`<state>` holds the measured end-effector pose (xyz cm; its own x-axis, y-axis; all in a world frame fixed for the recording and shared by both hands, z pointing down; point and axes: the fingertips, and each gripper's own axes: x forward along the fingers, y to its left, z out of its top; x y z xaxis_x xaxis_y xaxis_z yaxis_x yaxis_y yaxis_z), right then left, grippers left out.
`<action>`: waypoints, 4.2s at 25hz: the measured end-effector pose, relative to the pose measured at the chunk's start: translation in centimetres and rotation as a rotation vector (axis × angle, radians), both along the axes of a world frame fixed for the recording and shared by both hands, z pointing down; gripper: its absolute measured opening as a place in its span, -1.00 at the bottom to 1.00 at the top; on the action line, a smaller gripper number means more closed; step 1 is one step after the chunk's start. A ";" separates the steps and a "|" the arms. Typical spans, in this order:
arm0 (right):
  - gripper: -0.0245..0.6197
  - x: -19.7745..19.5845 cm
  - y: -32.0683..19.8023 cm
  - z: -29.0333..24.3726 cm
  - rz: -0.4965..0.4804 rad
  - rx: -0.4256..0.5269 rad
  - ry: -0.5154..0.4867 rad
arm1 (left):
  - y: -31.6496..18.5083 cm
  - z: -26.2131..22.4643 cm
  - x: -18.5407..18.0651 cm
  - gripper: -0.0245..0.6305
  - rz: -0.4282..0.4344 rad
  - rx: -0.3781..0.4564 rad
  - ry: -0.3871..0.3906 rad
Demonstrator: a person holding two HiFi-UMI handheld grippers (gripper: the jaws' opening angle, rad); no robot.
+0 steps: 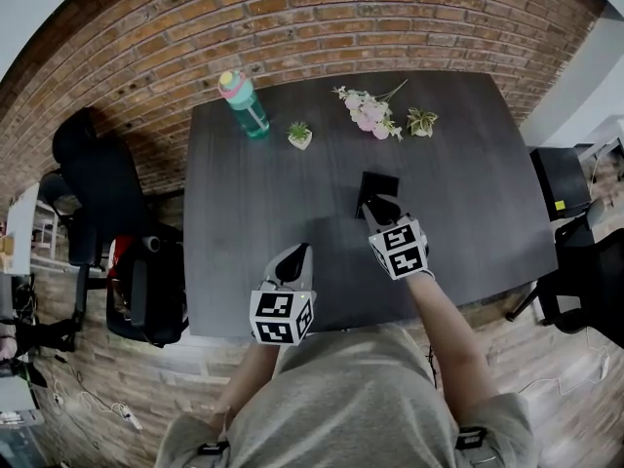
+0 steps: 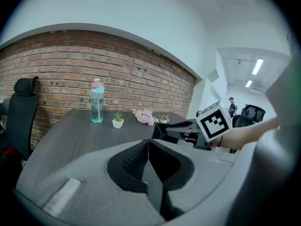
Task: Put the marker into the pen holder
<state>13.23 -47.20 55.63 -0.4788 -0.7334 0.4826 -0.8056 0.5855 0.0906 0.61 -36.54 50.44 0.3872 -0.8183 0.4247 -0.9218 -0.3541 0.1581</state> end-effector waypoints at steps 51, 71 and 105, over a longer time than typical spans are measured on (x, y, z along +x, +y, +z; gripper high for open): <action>-0.89 -4.3 21.2 -10.0 0.185 0.206 -0.162 | 12.3 -2.5 -4.7 -0.87 0.171 0.077 0.029; -0.91 -9.3 37.1 -10.1 0.280 0.239 -0.221 | 24.8 -2.7 -8.6 -0.87 0.253 0.092 0.070; -0.92 -10.1 41.6 -10.0 0.298 0.267 -0.230 | 28.6 -2.3 -9.0 -0.87 0.277 0.092 0.072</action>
<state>3.10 -5.57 45.59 -0.3011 -0.9393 0.1643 -0.9519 0.3062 0.0062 -8.44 -7.98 48.10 0.6278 -0.7111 0.3167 -0.7755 -0.6065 0.1754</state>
